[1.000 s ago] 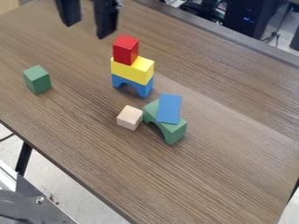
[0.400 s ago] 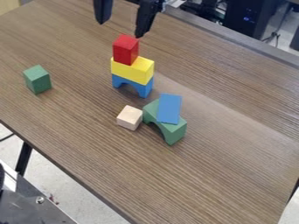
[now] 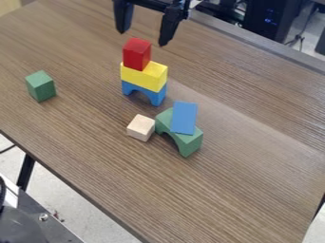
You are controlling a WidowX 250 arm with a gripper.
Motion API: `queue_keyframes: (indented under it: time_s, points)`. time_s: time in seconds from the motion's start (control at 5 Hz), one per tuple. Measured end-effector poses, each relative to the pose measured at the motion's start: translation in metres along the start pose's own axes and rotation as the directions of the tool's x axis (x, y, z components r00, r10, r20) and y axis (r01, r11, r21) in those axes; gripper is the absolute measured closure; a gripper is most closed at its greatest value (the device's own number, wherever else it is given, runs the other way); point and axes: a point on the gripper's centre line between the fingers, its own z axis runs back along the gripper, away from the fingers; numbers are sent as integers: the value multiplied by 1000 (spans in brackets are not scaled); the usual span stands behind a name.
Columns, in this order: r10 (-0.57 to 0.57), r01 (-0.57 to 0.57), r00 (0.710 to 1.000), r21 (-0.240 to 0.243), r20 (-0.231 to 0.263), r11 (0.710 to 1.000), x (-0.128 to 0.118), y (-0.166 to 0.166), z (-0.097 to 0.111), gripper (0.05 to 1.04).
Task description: Move the red rectangular block to the left
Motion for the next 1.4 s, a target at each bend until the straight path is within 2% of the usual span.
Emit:
queue_keyframes:
  time_s: [0.2,0.4,0.6,0.8,1.2,1.4]
  points:
    - [-26,25,1000,-77,-13,997,-1,13,-1,83]
    - [-74,67,995,-114,-63,991,-6,29,-8,83]
    - [-83,71,991,-106,-106,992,-4,36,-16,83]
    - [-82,72,991,-95,-110,993,-4,37,-18,83]
    - [-68,57,993,-115,-95,992,-2,29,-17,83]
    - [-53,43,996,-149,-69,988,-2,23,-10,83]
